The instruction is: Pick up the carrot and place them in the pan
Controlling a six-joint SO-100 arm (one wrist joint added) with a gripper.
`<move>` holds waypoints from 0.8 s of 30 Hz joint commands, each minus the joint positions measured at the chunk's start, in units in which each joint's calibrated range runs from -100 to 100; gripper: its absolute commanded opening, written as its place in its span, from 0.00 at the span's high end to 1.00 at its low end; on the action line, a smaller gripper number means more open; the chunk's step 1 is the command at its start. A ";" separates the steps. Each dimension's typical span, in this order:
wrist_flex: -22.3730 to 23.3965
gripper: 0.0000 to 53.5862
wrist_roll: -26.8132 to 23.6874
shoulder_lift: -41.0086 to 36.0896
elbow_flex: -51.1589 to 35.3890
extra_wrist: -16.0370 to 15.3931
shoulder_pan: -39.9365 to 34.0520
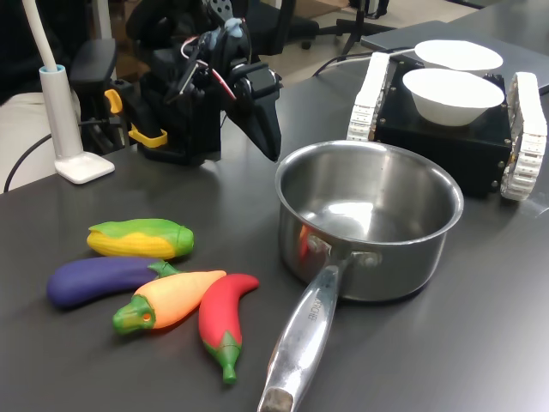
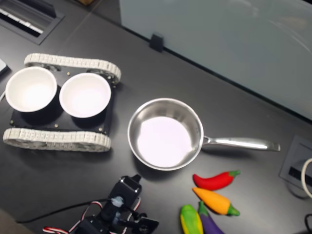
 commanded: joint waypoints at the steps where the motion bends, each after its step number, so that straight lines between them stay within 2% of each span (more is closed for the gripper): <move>1: 1.50 1.00 0.39 5.00 -9.61 -0.20 0.99; 7: 4.40 1.00 0.73 12.25 -19.06 -0.28 3.06; 13: 9.94 1.00 0.78 16.39 -31.97 -0.28 5.00; 24: 9.94 1.00 2.15 23.89 -44.96 -0.28 14.64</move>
